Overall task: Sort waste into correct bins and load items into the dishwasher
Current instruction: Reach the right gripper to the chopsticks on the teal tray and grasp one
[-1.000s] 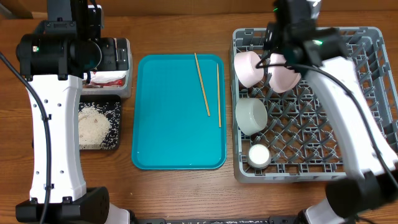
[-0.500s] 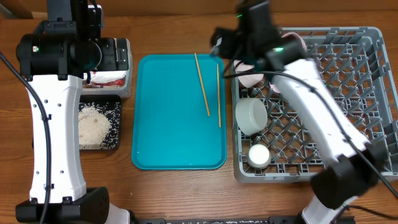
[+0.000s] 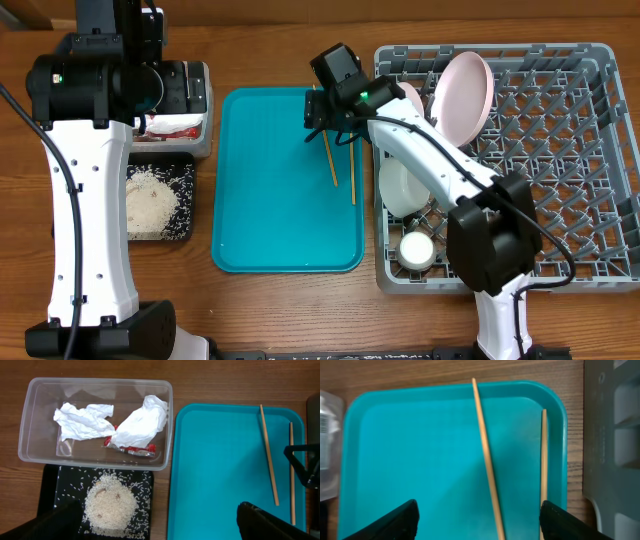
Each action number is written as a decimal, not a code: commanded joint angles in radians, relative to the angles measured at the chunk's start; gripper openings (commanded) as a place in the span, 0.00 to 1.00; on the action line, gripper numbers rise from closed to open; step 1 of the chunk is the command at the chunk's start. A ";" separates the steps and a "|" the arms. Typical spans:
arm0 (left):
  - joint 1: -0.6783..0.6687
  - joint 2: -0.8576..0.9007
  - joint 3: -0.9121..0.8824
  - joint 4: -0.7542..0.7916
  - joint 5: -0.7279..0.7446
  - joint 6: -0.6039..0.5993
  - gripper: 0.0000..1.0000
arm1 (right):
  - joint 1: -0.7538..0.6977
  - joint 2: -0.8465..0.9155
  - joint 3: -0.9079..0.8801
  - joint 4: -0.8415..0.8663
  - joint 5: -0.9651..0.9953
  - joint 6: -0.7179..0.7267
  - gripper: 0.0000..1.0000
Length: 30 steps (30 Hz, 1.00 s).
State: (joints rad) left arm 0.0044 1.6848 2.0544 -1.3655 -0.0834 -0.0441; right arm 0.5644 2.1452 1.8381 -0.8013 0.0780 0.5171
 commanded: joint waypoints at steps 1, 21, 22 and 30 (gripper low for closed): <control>0.003 -0.010 0.016 0.001 -0.005 0.023 1.00 | -0.001 0.038 -0.006 0.011 0.010 0.016 0.76; 0.003 -0.010 0.016 0.001 -0.005 0.023 1.00 | 0.025 0.215 -0.006 0.021 -0.132 0.091 0.32; 0.003 -0.010 0.016 0.001 -0.005 0.023 1.00 | 0.028 0.220 -0.006 0.010 -0.168 0.109 0.29; 0.003 -0.010 0.016 0.001 -0.005 0.023 1.00 | 0.032 0.220 0.094 -0.144 -0.184 0.127 0.04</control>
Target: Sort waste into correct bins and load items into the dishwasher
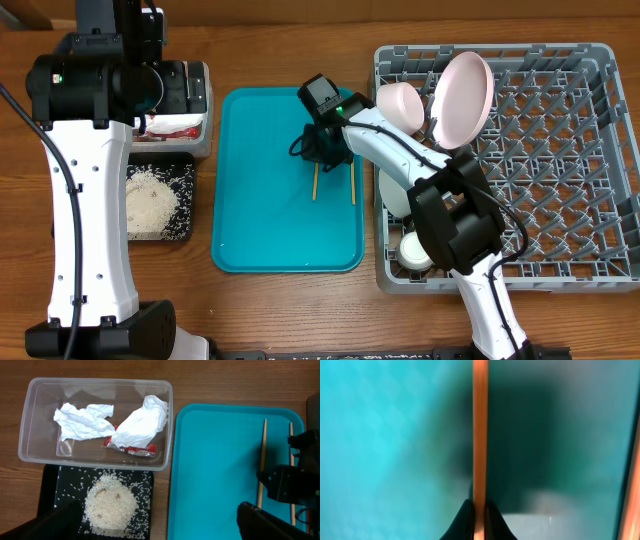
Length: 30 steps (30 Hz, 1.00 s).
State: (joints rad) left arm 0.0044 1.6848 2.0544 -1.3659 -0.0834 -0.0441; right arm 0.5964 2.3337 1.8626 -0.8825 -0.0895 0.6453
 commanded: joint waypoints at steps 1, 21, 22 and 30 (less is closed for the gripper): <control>0.003 -0.010 0.016 0.001 -0.005 0.023 1.00 | -0.004 0.023 0.106 -0.111 -0.016 -0.029 0.04; 0.003 -0.010 0.016 0.001 -0.005 0.023 1.00 | 0.018 -0.554 0.266 -0.664 0.293 -0.099 0.04; 0.003 -0.010 0.016 0.001 -0.005 0.023 1.00 | 0.016 -0.576 0.266 -0.711 0.320 -0.098 0.04; 0.003 -0.010 0.016 0.001 -0.005 0.022 1.00 | -0.002 -0.669 0.232 -0.811 0.388 -0.119 0.04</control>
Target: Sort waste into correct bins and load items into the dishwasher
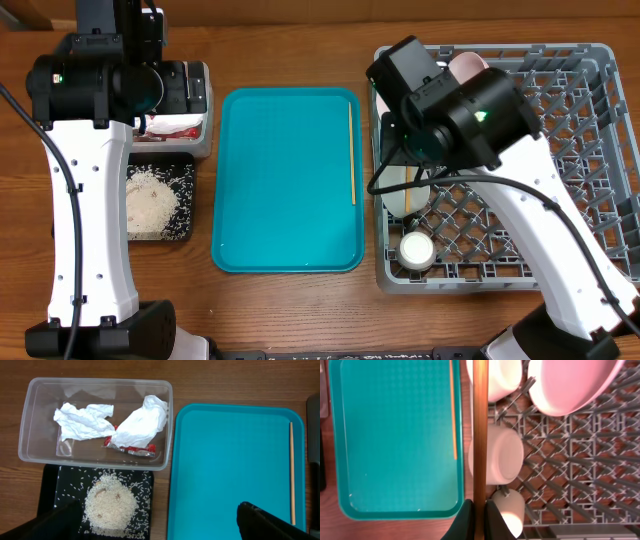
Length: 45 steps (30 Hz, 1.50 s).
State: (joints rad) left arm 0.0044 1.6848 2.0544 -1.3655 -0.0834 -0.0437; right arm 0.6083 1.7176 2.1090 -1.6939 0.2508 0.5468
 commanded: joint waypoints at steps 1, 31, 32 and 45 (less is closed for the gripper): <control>0.003 -0.010 0.016 0.001 -0.005 0.022 1.00 | -0.029 -0.062 -0.035 0.000 0.047 -0.039 0.04; 0.003 -0.010 0.016 0.001 -0.003 0.022 1.00 | -0.263 -0.072 -0.682 0.204 0.002 -0.259 0.45; 0.003 -0.010 0.016 0.001 -0.003 0.022 1.00 | -0.263 -0.072 -0.643 0.205 -0.024 -0.259 0.45; 0.003 -0.010 0.016 0.001 -0.002 0.022 1.00 | -0.077 -0.013 -0.357 0.679 -0.366 -0.172 0.45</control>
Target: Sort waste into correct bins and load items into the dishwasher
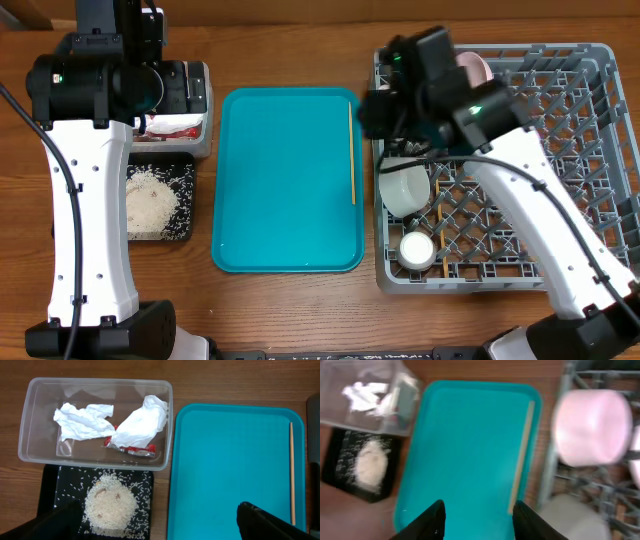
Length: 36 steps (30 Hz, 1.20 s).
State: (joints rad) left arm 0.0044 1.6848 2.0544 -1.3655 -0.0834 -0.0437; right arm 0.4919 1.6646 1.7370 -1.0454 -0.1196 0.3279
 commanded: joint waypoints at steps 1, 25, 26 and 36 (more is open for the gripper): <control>0.003 -0.010 0.016 0.001 -0.003 0.022 1.00 | 0.065 0.071 0.015 0.051 0.025 0.056 0.45; 0.003 -0.010 0.016 0.001 -0.003 0.022 1.00 | 0.130 0.525 0.014 0.117 0.373 0.249 0.39; 0.003 -0.010 0.016 0.001 -0.003 0.022 1.00 | 0.130 0.526 0.014 0.122 0.373 0.250 0.39; 0.003 -0.010 0.016 0.001 -0.003 0.022 1.00 | 0.124 0.591 0.014 0.124 0.314 0.253 0.40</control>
State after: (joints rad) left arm 0.0044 1.6848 2.0544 -1.3655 -0.0834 -0.0437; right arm 0.6170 2.2513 1.7393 -0.9272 0.2234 0.5697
